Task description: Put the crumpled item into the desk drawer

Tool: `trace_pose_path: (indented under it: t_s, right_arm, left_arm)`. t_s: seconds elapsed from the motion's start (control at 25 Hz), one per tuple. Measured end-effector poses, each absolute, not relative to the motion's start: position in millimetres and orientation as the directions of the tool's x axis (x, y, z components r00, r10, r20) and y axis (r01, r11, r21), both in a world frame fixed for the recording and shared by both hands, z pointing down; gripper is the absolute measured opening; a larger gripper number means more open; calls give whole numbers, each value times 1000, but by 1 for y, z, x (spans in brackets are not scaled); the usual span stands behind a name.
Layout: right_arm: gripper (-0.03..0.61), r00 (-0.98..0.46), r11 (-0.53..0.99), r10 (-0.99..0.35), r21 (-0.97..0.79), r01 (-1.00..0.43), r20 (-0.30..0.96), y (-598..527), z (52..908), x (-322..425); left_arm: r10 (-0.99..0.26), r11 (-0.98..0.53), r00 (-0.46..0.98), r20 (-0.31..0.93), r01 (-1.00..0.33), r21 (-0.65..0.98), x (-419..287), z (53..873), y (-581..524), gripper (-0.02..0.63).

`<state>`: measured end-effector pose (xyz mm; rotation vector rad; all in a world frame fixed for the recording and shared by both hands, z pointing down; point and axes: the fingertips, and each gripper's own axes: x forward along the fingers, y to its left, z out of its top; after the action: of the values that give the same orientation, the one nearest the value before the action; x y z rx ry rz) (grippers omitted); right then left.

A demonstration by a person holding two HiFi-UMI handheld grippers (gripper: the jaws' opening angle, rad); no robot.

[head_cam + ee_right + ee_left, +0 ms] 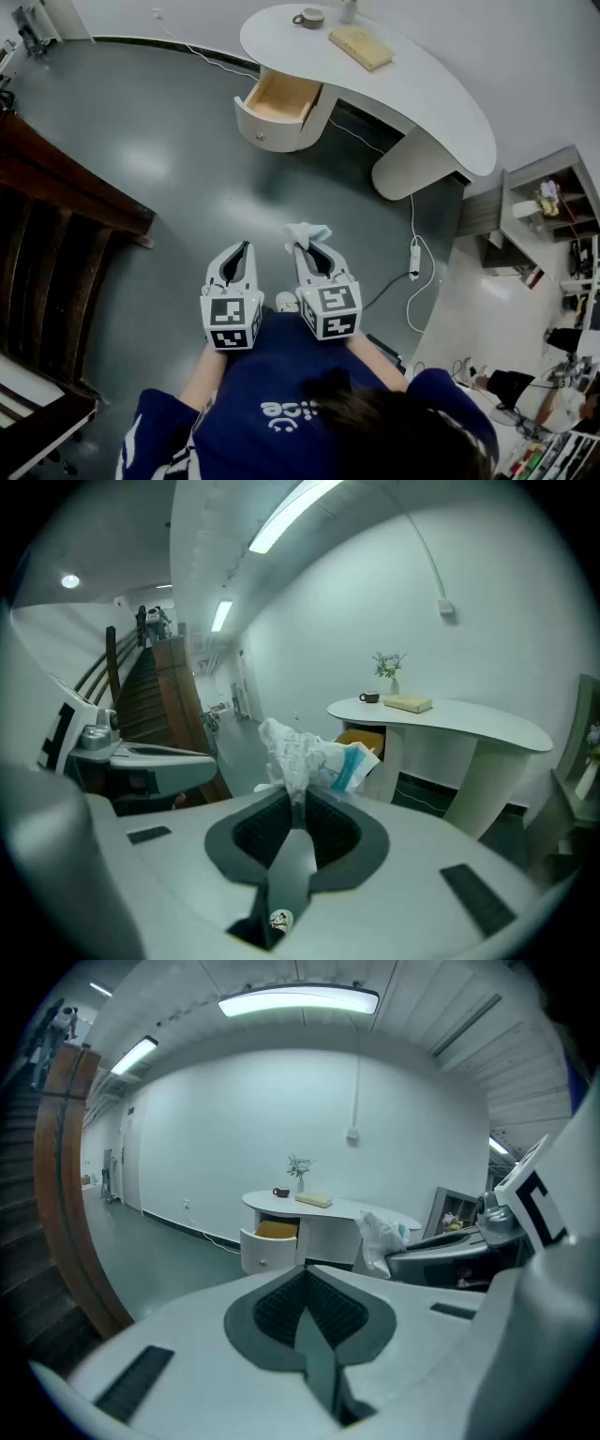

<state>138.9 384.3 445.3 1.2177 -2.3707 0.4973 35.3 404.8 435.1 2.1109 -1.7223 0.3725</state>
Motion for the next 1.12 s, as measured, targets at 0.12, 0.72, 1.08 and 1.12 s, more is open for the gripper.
trace_pose_path:
  t_s: [0.12, 0.72, 1.08, 1.12]
  right_arm:
    - [55, -524, 551, -675, -116, -826, 520, 383, 445, 133]
    - [57, -492, 509, -702, -120, -852, 515, 371, 455, 92]
    - [57, -483, 499, -709, -119, -858, 514, 363, 452, 86]
    - [57, -485, 500, -707, -122, -858, 515, 362, 453, 86]
  left_arm:
    - [-872, -174, 222, 436, -974, 149, 31, 435, 402, 3]
    - [-854, -280, 309, 418, -951, 131, -4, 441, 379, 3]
    - [-844, -312, 338, 417, -941, 133, -7, 438, 365, 3]
    - [-841, -311, 338, 422, -941, 133, -7, 439, 364, 4]
